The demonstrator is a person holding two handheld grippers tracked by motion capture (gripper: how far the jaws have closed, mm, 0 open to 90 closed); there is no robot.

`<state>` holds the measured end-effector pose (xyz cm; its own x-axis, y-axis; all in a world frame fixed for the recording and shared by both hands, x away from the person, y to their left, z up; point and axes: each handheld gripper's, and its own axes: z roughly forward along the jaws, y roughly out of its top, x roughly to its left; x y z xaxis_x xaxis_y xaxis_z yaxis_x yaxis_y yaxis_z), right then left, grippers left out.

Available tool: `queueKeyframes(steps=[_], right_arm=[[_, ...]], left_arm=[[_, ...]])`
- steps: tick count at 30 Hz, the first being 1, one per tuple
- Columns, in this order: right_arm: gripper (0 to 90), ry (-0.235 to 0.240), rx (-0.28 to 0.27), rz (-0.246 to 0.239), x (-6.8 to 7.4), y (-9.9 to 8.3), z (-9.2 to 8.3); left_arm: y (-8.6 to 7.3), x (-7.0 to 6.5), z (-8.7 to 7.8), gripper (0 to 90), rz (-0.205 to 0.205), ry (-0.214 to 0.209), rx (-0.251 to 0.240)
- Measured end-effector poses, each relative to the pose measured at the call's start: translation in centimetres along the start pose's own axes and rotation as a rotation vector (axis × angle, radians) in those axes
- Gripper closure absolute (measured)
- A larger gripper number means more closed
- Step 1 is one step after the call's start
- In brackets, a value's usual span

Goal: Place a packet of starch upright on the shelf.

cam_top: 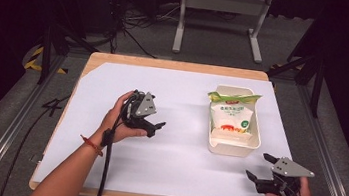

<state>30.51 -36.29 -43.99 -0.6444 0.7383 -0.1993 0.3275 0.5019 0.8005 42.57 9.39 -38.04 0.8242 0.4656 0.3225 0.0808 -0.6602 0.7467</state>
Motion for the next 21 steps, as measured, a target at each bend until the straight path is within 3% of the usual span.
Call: queueKeyframes(steps=[6, 9, 14, 21], right_arm=[[14.9, -0.002, -0.001, 0.0, 0.0, 0.0, 0.0], [14.9, -0.001, -0.001, 0.0, 0.0, 0.0, -0.1], [14.9, -0.001, -0.001, 0.0, 0.0, 0.0, -0.1], [14.9, 0.002, -0.007, -0.003, 0.1, 0.1, -0.1]], left_arm=[[-1.5, 0.0, -0.5, 8.9, -0.004, 0.01, 0.035], [-2.4, -0.2, -0.9, 10.7, 0.009, 0.054, 0.029], [-4.5, -0.1, -1.4, 10.3, -0.02, 0.053, 0.087], [-7.1, -0.7, -2.4, 9.8, -0.042, 0.05, 0.128]])
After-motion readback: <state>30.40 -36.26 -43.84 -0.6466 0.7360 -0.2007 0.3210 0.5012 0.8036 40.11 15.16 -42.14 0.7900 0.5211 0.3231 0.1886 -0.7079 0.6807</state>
